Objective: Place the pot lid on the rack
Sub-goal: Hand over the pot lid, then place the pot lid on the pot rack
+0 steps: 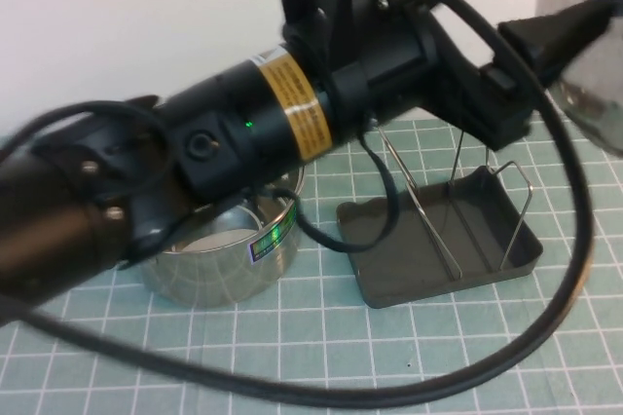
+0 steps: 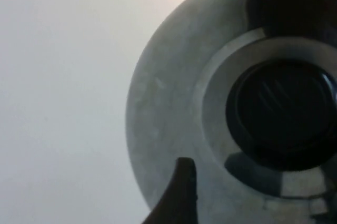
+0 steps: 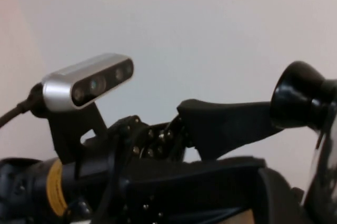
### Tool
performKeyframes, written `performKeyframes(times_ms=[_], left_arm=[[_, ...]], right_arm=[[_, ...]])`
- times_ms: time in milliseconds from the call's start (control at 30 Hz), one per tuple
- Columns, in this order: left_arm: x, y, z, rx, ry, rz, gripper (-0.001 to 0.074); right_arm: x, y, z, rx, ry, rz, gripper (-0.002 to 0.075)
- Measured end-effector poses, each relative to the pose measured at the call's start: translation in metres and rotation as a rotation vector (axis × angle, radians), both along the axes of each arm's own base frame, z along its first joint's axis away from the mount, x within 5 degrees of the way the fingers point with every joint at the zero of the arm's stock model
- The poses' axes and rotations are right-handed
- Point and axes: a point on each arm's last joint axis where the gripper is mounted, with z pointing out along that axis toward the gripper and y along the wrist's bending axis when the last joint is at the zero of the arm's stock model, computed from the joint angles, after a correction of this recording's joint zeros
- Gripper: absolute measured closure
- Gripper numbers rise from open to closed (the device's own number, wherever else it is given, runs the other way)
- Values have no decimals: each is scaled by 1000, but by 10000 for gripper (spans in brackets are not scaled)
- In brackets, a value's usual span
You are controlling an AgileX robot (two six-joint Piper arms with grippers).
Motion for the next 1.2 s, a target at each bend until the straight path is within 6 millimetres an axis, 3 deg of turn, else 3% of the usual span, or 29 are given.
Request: performKeyframes(times_ms=[100,167,233,367,467,733,967,1200], left_arm=[[-5,17,12,87,-61,125,56],[-10,32,21,156,-81,227,93],[-16,48,29,208,-79,315,187],[-29,82,39,300,-6,481,546],[-36,100,38,346,73,563,680],[-54,120,25,350,172,585,733],[-59,122,9,351,255,564,734],[-59,122,9,333,260,551,736]], right_arm=[[13,3,2,-24,-4,40,605],[27,5,0,-32,18,86,605],[43,8,-7,-57,53,137,605],[88,12,-35,-144,141,207,605],[114,20,-54,-241,181,244,605],[155,55,-97,-535,214,321,605],[176,55,-124,-620,249,293,605],[183,56,-143,-665,253,323,605]])
